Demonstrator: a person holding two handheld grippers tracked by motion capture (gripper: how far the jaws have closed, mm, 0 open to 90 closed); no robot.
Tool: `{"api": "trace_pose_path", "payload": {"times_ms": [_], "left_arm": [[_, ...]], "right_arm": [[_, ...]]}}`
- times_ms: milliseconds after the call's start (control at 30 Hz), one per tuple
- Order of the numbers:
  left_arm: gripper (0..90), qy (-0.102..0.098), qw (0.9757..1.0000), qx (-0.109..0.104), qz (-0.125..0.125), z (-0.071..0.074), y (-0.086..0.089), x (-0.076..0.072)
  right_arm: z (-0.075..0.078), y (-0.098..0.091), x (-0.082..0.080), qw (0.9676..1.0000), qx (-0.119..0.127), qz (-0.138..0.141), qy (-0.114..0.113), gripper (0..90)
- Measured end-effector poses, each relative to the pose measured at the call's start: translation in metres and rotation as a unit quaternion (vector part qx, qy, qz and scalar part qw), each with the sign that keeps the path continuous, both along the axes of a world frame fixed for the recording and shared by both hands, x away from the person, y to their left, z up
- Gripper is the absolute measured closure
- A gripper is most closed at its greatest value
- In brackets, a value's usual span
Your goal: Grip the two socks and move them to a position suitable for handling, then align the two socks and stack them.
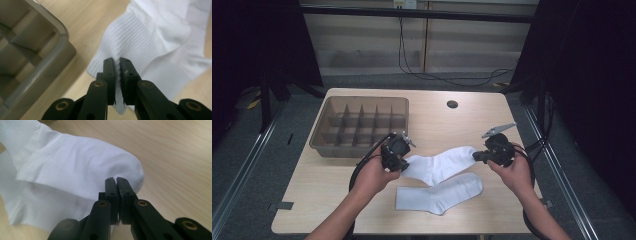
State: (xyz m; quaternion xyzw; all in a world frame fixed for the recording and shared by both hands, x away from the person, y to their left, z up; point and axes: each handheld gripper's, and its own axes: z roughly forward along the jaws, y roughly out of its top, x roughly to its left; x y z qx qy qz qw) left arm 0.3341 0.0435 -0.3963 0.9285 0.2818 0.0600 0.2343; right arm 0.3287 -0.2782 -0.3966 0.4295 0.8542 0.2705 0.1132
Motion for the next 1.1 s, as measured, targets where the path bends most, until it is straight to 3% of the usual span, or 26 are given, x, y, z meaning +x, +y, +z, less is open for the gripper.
{"api": "trace_pose_path", "payload": {"times_ms": [33,67,133,167,200,233,400,600,733,1000,1100], "left_arm": [[84.0,0.013,0.9999,-0.01,-0.004,-0.003,0.002,-0.007],[83.9,0.024,0.9996,-0.004,-0.01,-0.012,0.001,-0.016],[83.9,0.033,0.9993,0.001,-0.017,-0.018,0.0,-0.02],[83.9,0.053,0.9983,0.007,-0.025,-0.033,-0.004,-0.027],[83.9,0.053,0.9983,0.007,-0.025,-0.033,-0.004,-0.027],[83.9,0.066,0.9972,0.019,-0.031,-0.047,-0.007,-0.031],[83.8,0.079,0.9962,0.026,-0.028,-0.062,-0.01,-0.031],[83.8,0.061,0.9972,0.04,-0.017,-0.062,-0.012,-0.019],[83.8,0.062,0.9976,0.032,0.005,-0.058,-0.009,-0.008],[83.7,0.06,0.9981,0.016,-0.003,-0.043,-0.004,-0.015],[83.2,0.059,0.998,0.022,-0.01,-0.044,-0.004,-0.019]], "right_arm": [[0.0,-0.001,-0.005,1.0,0.0,0.005,0.002,88.5],[-0.006,-0.003,-0.019,0.9998,0.005,0.009,0.015,88.5],[-0.01,-0.004,-0.022,0.9997,0.005,0.01,0.02,88.5],[-0.024,-0.005,-0.029,0.999,-0.003,0.011,0.042,88.5],[-0.024,-0.005,-0.029,0.999,-0.003,0.011,0.042,88.5],[-0.039,-0.005,-0.032,0.998,-0.012,0.008,0.061,88.5],[-0.062,-0.005,-0.031,0.9959,-0.023,0.008,0.087,88.4],[-0.067,-0.002,-0.023,0.9959,-0.031,0.001,0.085,88.2],[-0.068,0.002,-0.014,0.9966,-0.03,-0.01,0.076,88.2],[-0.05,0.003,-0.014,0.9979,-0.02,-0.003,0.062,88.2],[-0.051,0.003,-0.015,0.9976,-0.022,-0.005,0.066,87.8]]}}
